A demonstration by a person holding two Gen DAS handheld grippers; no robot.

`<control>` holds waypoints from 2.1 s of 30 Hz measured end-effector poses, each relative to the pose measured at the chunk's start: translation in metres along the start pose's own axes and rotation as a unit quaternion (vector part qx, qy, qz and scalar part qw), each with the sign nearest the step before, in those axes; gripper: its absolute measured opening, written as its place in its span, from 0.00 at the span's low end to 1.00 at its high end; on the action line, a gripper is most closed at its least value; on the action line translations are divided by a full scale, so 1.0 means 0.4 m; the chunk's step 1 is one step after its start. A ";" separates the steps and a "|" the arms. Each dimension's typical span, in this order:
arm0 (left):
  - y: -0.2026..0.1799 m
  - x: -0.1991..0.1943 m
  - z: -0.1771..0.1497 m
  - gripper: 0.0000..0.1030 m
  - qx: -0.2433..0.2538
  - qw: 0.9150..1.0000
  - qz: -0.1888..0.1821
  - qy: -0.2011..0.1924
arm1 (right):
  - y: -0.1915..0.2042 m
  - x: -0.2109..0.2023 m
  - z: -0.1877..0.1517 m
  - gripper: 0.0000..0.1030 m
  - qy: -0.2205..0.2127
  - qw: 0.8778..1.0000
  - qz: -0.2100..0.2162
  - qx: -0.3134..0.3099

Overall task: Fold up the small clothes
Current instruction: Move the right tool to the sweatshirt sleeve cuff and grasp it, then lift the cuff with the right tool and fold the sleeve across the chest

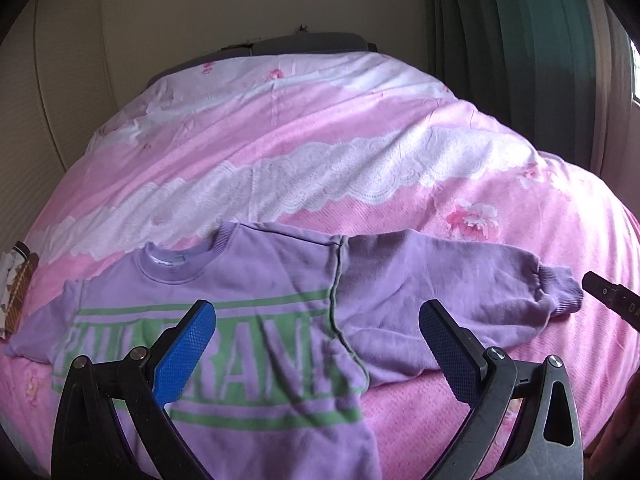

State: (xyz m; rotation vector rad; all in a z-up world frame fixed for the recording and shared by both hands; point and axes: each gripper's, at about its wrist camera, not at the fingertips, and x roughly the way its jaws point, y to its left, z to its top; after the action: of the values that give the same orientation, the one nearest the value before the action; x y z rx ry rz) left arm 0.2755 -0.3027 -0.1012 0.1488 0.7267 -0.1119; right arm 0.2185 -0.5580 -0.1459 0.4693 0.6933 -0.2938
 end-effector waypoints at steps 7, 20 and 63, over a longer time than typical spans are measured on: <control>-0.031 0.051 -0.012 1.00 0.010 1.000 0.005 0.013 | -0.042 0.099 -0.006 0.41 0.032 0.999 0.002 0.010; -0.013 0.060 -0.022 1.00 0.010 1.000 0.009 0.023 | -0.026 0.143 -0.018 0.10 0.033 0.999 0.023 -0.010; 0.868 -0.173 -0.201 1.00 -0.169 0.978 0.125 0.010 | 1.088 0.052 -0.386 0.07 0.020 0.941 0.086 -0.327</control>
State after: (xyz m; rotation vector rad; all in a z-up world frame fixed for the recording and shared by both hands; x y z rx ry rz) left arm 0.2251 0.0562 -0.0808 -0.0843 0.7321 0.2524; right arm 0.3284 -0.1093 -0.1267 -0.1019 0.7380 0.1188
